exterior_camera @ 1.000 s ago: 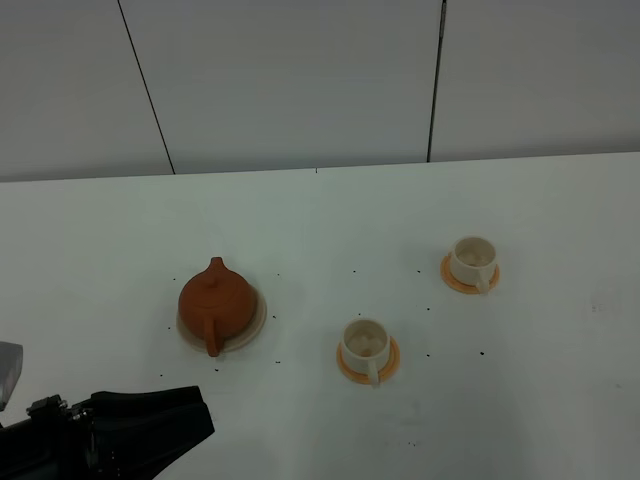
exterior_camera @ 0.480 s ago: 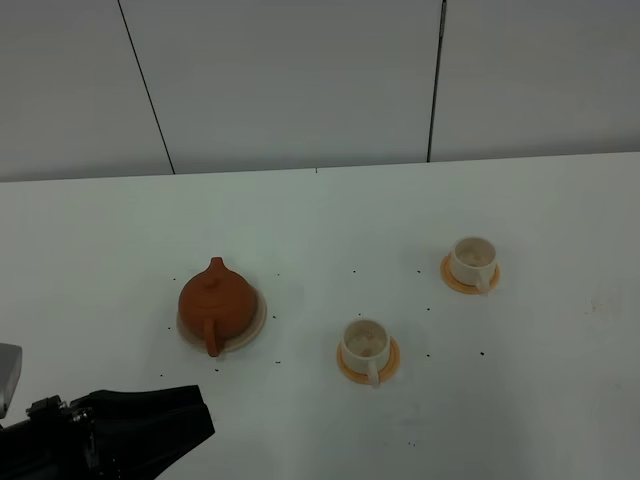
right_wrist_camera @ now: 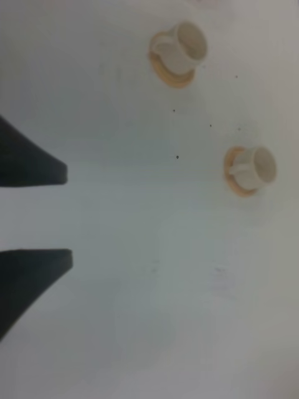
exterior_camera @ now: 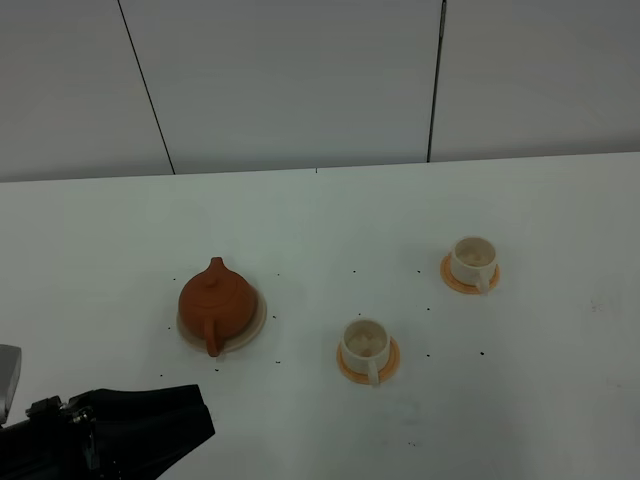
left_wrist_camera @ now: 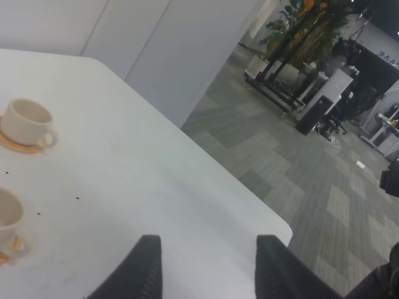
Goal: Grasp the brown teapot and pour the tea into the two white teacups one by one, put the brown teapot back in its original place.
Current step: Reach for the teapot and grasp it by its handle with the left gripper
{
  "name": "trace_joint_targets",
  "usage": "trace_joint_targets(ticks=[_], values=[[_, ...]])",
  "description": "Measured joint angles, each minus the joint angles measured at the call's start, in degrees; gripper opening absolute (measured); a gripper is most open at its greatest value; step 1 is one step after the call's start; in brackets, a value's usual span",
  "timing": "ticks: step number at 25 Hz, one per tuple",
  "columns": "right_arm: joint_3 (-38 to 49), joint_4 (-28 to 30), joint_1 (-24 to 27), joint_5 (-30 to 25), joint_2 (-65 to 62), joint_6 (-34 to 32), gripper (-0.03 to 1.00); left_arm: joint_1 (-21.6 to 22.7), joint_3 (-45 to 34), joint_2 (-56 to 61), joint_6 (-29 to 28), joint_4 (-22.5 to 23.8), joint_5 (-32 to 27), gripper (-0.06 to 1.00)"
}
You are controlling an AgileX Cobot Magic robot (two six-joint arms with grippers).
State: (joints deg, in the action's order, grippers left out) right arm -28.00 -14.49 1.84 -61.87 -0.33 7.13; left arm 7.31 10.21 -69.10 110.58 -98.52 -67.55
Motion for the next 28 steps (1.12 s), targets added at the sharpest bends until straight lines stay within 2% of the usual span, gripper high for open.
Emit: trace_joint_targets(ticks=[11, 14, 18, 20, 22, 24, 28], values=[[0.2, -0.2, 0.0, 0.0, 0.0, 0.5, 0.24, 0.0, 0.0, 0.0, 0.2, 0.0, 0.0, 0.42], [0.2, -0.2, 0.0, 0.0, 0.0, 0.5, 0.24, 0.0, 0.1, 0.0, -1.2, 0.0, 0.0, 0.42], [0.2, -0.2, 0.0, 0.0, 0.0, 0.5, 0.24, 0.0, 3.5, 0.0, -9.5, 0.1, 3.4, 0.40], [0.2, -0.2, 0.0, 0.0, 0.0, 0.5, 0.24, 0.0, 7.0, 0.0, -13.2, 0.1, 5.5, 0.39], [0.2, -0.2, 0.0, 0.0, 0.0, 0.5, 0.24, 0.0, 12.2, 0.0, -19.5, 1.8, 7.1, 0.38], [0.2, -0.2, 0.0, 0.0, 0.0, 0.5, 0.24, 0.0, 17.7, 0.0, -28.0, 6.6, 9.7, 0.37], [0.2, -0.2, 0.0, 0.0, 0.0, 0.5, 0.24, -0.7, 28.6, -0.1, -45.3, 20.8, 15.2, 0.37]])
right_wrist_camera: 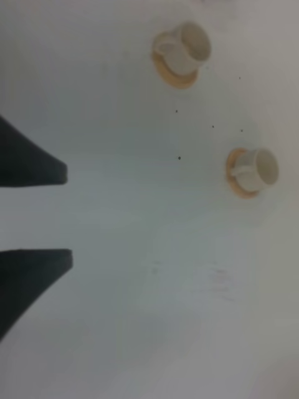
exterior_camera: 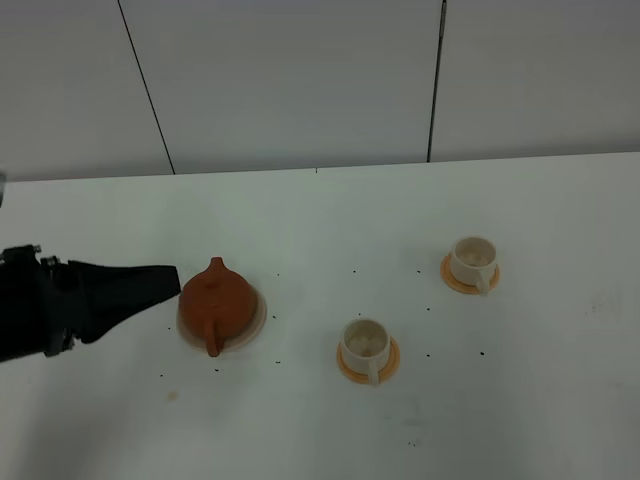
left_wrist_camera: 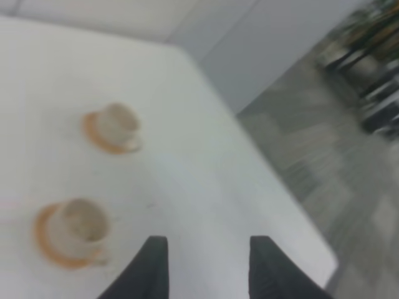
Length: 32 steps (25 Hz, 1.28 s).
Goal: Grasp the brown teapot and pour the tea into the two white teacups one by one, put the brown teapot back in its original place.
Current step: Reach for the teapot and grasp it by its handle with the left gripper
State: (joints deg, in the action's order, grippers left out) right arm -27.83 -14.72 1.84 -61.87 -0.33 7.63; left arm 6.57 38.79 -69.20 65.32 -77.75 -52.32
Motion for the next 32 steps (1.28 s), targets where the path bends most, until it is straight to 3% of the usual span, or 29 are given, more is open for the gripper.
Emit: trace_joint_targets(ticks=[4, 10, 13, 17, 21, 24, 32], values=[[0.0, 0.0, 0.0, 0.0, 0.0, 0.0, 0.24, -5.8, 9.8, -0.3, -13.5, 12.6, 3.4, 0.37], [0.0, 0.0, 0.0, 0.0, 0.0, 0.0, 0.24, -17.3, 21.3, -4.5, -35.5, 37.3, 4.1, 0.37], [0.0, 0.0, 0.0, 0.0, 0.0, 0.0, 0.24, -20.6, 25.7, -8.4, -45.9, 48.5, 4.2, 0.37], [0.0, 0.0, 0.0, 0.0, 0.0, 0.0, 0.24, -23.6, 30.9, -14.5, -55.9, 59.9, 1.0, 0.37], [0.0, 0.0, 0.0, 0.0, 0.0, 0.0, 0.24, -25.9, 35.3, -21.9, -63.4, 67.4, -3.5, 0.37], [0.0, 0.0, 0.0, 0.0, 0.0, 0.0, 0.24, -26.4, 38.4, -27.6, -68.5, 70.5, -5.6, 0.37], [0.0, 0.0, 0.0, 0.0, 0.0, 0.0, 0.24, -26.4, 45.7, -39.9, -73.4, 71.7, -13.8, 0.37]])
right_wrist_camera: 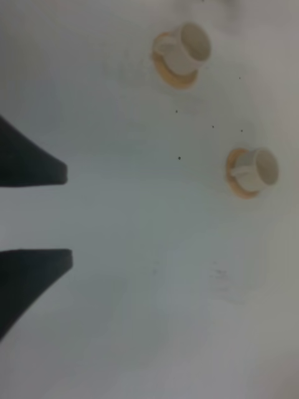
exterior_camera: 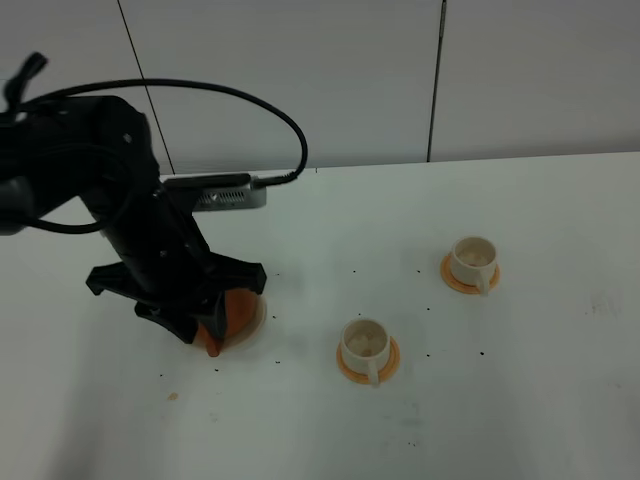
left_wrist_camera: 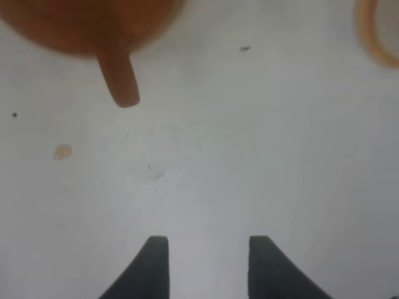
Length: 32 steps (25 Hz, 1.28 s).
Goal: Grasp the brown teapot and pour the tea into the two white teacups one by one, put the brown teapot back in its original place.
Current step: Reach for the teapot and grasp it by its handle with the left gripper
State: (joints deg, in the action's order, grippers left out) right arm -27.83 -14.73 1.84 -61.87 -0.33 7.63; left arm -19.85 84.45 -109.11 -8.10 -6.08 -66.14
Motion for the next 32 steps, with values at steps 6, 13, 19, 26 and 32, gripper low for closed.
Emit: trace_joint_targets(ticks=[6, 13, 19, 26, 32], values=[[0.0, 0.0, 0.0, 0.0, 0.0, 0.0, 0.24, 0.0, 3.9, -6.0, -3.7, 4.6, -1.8, 0.37], [0.0, -0.1, 0.0, 0.0, 0.0, 0.0, 0.24, 0.0, 10.0, -11.0, -5.9, 7.2, -1.8, 0.37], [0.0, -0.1, 0.0, 0.0, 0.0, 0.0, 0.24, 0.0, 10.7, -12.6, -6.5, 7.2, -1.8, 0.37], [0.0, -0.1, 0.0, 0.0, 0.0, 0.0, 0.24, 0.8, 10.8, -12.7, -6.8, 7.2, -1.8, 0.37], [0.0, -0.1, 0.0, 0.0, 0.0, 0.0, 0.24, 1.0, 10.8, -14.7, -7.1, 7.3, -1.8, 0.37]])
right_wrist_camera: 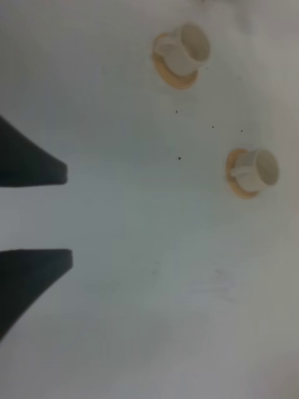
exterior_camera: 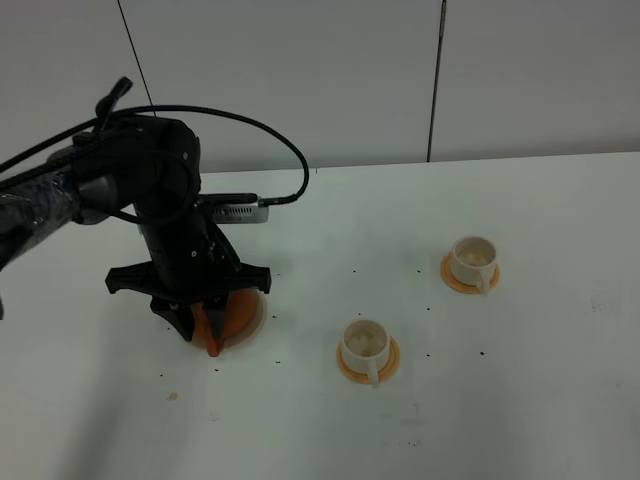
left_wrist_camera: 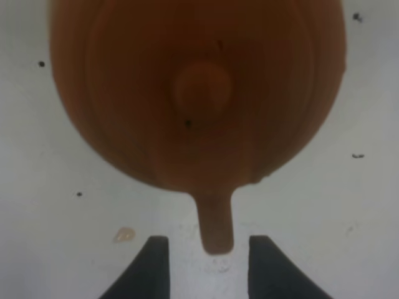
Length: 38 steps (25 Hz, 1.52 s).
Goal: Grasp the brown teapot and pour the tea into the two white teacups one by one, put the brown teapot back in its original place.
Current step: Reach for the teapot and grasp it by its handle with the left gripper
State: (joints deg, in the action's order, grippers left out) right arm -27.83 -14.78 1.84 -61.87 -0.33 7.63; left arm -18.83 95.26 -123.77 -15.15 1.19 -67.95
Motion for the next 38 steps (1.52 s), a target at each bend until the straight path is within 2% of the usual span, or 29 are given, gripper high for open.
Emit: trace_joint_targets(ticks=[13, 24, 32, 38], values=[[0.0, 0.0, 0.0, 0.0, 0.0, 0.0, 0.24, 0.3, 0.8, -1.1, 0.0, 0.0, 0.0, 0.37], [0.0, 0.0, 0.0, 0.0, 0.0, 0.0, 0.24, 0.4, 0.9, -1.3, 0.4, -0.5, 0.0, 0.27], [0.0, 0.0, 0.0, 0.0, 0.0, 0.0, 0.24, 0.4, 0.9, -2.7, 1.5, -1.2, 0.2, 0.24], [0.0, 0.0, 0.0, 0.0, 0.0, 0.0, 0.24, 0.4, 0.9, -2.8, 2.3, -1.2, 0.3, 0.17]])
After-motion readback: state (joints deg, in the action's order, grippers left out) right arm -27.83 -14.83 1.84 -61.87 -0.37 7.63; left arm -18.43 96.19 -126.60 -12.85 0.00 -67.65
